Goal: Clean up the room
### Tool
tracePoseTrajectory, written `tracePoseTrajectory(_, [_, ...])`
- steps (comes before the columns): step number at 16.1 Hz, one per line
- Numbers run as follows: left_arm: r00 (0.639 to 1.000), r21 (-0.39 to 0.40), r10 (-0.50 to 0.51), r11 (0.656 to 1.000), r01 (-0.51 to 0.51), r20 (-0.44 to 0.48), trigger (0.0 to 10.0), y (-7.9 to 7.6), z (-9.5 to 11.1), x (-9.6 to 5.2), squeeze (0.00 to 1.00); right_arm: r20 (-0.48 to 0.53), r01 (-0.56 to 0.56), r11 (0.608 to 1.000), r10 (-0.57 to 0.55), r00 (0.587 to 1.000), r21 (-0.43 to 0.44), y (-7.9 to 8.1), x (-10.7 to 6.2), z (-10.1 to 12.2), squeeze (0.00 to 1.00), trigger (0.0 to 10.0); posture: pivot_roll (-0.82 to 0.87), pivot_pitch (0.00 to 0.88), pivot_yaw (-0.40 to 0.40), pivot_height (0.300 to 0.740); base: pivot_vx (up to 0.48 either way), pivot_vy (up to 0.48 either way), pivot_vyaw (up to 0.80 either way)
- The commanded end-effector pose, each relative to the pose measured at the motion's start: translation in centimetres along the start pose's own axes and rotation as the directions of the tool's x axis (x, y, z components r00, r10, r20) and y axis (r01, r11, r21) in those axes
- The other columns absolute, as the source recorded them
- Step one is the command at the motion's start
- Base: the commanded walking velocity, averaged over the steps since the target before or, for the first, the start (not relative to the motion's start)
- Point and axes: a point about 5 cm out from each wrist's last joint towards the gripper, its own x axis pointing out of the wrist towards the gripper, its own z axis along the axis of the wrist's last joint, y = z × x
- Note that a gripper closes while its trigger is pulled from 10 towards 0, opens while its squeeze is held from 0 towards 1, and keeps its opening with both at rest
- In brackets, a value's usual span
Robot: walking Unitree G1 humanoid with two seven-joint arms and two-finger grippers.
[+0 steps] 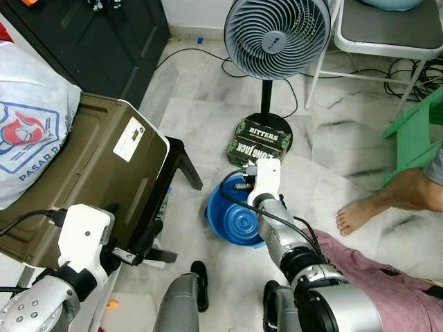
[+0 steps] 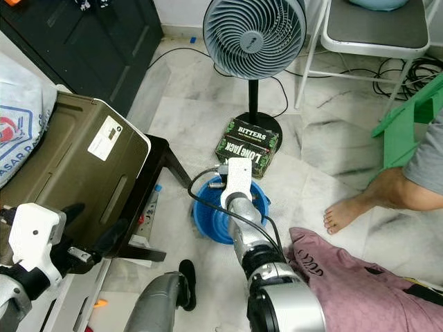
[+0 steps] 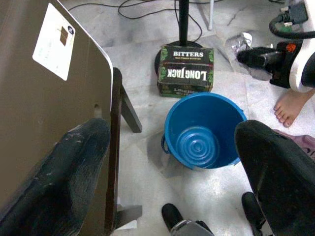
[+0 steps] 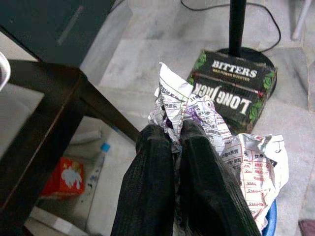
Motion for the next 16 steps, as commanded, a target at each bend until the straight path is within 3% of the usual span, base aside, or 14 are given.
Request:
tracePoseTrajectory(1, [1.000, 0.008, 0.009, 1.000, -0.008, -0.015, 10.0, 0.0, 0.0, -0.2, 0.00, -0.021, -0.015, 1.000, 0.016, 1.000, 0.023, 0.7, -0.2, -0.7, 0.00, 10.0, 0.33, 0.342, 0.147, 0.740, 0.000, 0.000, 0.00])
tracePoseTrajectory(2, [1.000, 0.007, 0.012, 1.000, -0.012, -0.016, 10.0, 0.1, 0.0, -0.3, 0.00, -0.014, -0.014, 1.000, 0.015, 1.000, 0.026, 0.7, -0.1, -0.6, 0.81, 10.0, 0.32, 0.341, 0.146, 0.740, 0.000, 0.000, 0.00])
tracePoseTrajectory(3, [1.000, 0.007, 0.016, 1.000, -0.016, -0.017, 10.0, 0.2, 0.0, -0.3, 0.00, -0.009, -0.019, 0.999, 0.020, 1.000, 0.036, 0.7, -0.1, -0.5, 1.00, 10.0, 0.32, 0.339, 0.144, 0.740, 0.000, 0.000, 0.00])
tracePoseTrajectory(16, [1.000, 0.014, 0.024, 1.000, -0.024, 0.007, 10.0, 0.1, 0.0, 0.8, 0.00, 0.080, -0.050, 0.998, 0.048, 0.996, 0.026, 0.5, 0.0, 0.7, 1.00, 10.0, 0.30, 0.308, 0.140, 0.740, 0.000, 0.000, 0.00])
